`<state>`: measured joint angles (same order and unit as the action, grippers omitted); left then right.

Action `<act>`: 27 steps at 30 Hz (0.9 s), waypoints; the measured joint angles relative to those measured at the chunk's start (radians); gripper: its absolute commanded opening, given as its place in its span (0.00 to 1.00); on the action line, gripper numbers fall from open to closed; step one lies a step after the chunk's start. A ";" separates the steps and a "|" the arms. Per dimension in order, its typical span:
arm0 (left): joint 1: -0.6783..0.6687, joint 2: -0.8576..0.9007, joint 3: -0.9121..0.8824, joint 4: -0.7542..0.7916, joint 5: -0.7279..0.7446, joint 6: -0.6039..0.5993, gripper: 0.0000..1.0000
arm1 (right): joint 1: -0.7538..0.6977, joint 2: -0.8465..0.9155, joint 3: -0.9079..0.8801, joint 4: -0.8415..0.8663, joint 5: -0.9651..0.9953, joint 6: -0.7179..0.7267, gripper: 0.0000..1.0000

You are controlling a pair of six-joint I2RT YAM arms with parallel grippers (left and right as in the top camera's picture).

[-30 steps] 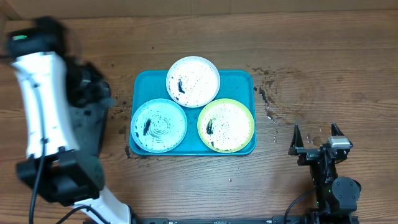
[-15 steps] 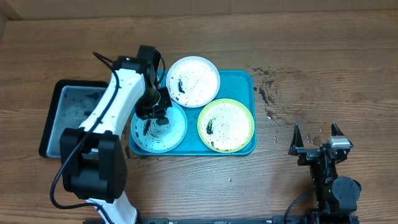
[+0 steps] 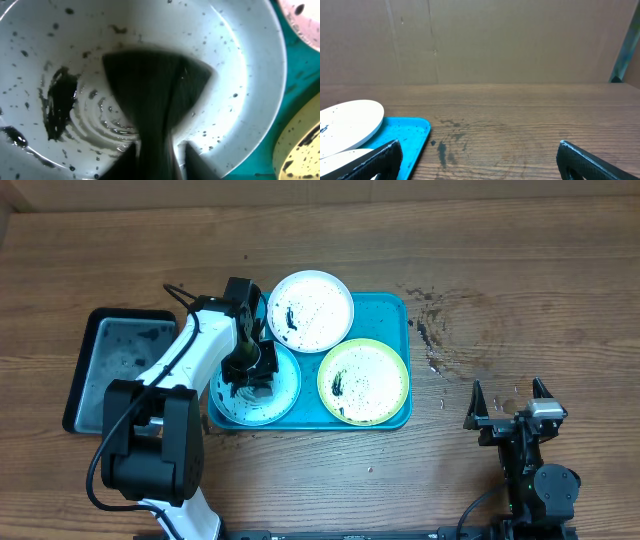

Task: Clean dirty plates on tray and stack at the side
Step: 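Carry the sponge with the left gripper onto the light-blue plate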

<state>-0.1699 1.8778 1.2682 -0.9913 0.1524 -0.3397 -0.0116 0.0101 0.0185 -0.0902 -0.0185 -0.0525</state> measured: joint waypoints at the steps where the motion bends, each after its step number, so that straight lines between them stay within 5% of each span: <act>1: 0.000 0.000 0.000 -0.002 -0.004 0.008 1.00 | 0.000 0.000 0.000 0.000 0.000 0.000 1.00; 9: 0.028 0.000 0.057 -0.098 -0.045 0.029 1.00 | 0.000 0.000 0.000 0.002 0.000 0.000 1.00; 15: 0.094 -0.002 0.317 -0.208 -0.002 0.029 1.00 | 0.000 0.000 0.000 0.098 -0.045 0.001 1.00; 23: 0.148 -0.067 0.461 -0.219 0.019 0.025 1.00 | 0.000 -0.001 0.005 0.520 -0.208 0.016 1.00; 27: 0.147 -0.073 0.462 -0.225 0.012 0.025 1.00 | 0.000 0.023 0.129 0.352 -0.319 0.021 1.00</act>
<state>-0.0227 1.8046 1.7306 -1.2163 0.1646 -0.3149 -0.0116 0.0326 0.1471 0.2619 -0.3378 -0.0315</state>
